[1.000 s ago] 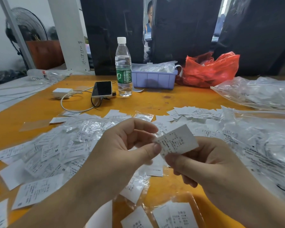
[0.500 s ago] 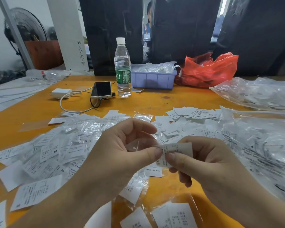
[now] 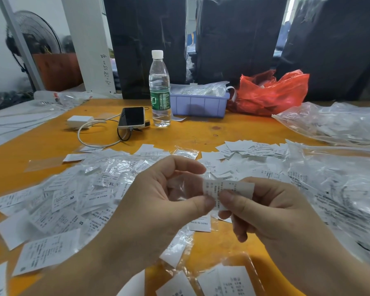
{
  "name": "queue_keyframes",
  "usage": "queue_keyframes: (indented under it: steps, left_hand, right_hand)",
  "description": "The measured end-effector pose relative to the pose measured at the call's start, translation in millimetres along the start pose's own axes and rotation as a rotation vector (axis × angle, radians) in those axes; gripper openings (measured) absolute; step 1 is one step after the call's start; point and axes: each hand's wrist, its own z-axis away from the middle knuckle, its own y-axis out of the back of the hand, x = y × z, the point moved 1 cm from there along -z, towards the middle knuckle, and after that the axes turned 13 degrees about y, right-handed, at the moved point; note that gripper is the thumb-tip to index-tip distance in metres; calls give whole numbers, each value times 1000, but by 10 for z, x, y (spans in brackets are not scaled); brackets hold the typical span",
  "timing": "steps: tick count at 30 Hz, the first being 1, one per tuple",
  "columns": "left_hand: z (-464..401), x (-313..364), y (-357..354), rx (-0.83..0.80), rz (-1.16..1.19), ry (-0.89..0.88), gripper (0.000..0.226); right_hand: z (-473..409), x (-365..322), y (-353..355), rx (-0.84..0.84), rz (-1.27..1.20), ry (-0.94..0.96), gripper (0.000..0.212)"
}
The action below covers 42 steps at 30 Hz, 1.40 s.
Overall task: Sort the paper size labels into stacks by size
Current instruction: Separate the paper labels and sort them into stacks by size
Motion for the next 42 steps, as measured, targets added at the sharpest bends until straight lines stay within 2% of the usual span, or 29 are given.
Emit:
queue_keyframes:
  steps: [2, 4, 6, 9, 13, 22, 27, 42]
  left_hand:
    - [2, -2, -10, 6, 8, 10, 40]
    - [0, -3, -17, -16, 62, 28, 38]
    - [-15, 5, -14, -61, 164, 70, 38]
    - [-40, 10, 13, -70, 319, 133, 45]
    - [-40, 36, 42, -84, 440, 142, 37]
    - [26, 70, -2, -31, 255, 30, 39]
    - [46, 82, -16, -4, 234, 24, 31]
    - [11, 30, -43, -91, 486, 230, 25]
  right_hand:
    - [-4, -3, -3, 13, -10, -5, 23]
    - [-7, -6, -6, -6, -8, -19, 18]
    - [-11, -9, -6, -40, -27, -59, 11]
    - [-34, -27, 19, -123, -8, -121, 15]
    - [-50, -48, 36, -211, 78, -147, 15]
    - [-14, -17, -1, -95, 27, -135, 22]
    - [-17, -13, -28, -142, -49, -172, 16]
    - [-30, 31, -3, -58, -78, -170, 22]
